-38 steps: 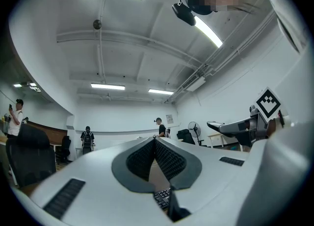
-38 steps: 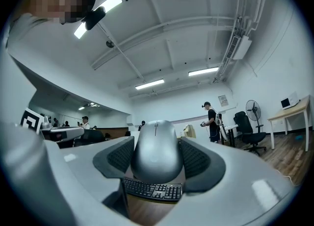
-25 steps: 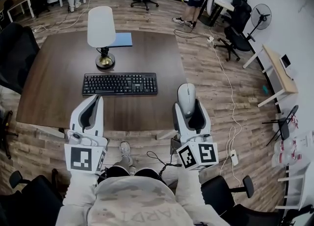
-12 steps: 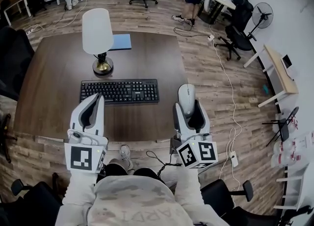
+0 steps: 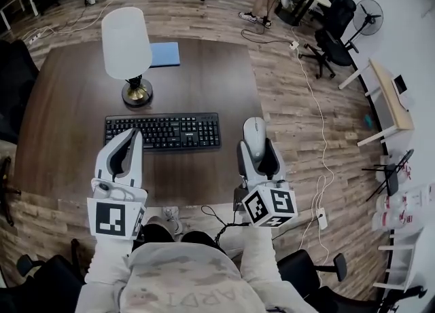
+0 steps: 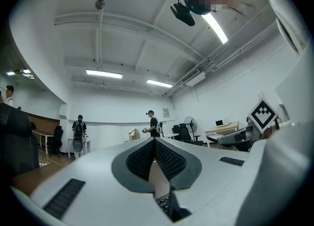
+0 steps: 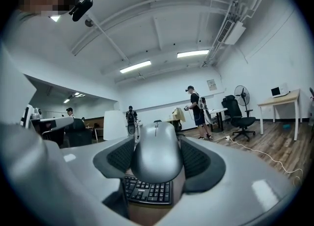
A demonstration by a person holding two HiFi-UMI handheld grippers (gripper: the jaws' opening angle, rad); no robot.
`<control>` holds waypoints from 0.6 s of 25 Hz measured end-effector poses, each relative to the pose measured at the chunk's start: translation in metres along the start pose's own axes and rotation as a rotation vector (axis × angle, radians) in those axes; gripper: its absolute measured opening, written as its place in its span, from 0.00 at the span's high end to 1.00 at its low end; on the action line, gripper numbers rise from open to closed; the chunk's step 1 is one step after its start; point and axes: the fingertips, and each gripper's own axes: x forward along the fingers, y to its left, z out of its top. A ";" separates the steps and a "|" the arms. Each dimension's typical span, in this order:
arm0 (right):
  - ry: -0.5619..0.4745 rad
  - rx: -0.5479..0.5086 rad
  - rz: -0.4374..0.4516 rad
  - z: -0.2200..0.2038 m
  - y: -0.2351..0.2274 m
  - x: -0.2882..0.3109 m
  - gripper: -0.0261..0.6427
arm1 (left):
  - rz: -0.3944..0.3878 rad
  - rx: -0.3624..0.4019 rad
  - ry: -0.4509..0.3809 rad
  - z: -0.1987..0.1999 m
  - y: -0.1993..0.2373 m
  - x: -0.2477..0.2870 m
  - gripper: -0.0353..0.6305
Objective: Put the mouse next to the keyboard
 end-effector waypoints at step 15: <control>0.171 0.031 -0.076 -0.076 -0.046 0.056 0.50 | -0.027 -0.033 0.078 -0.045 0.010 0.050 0.94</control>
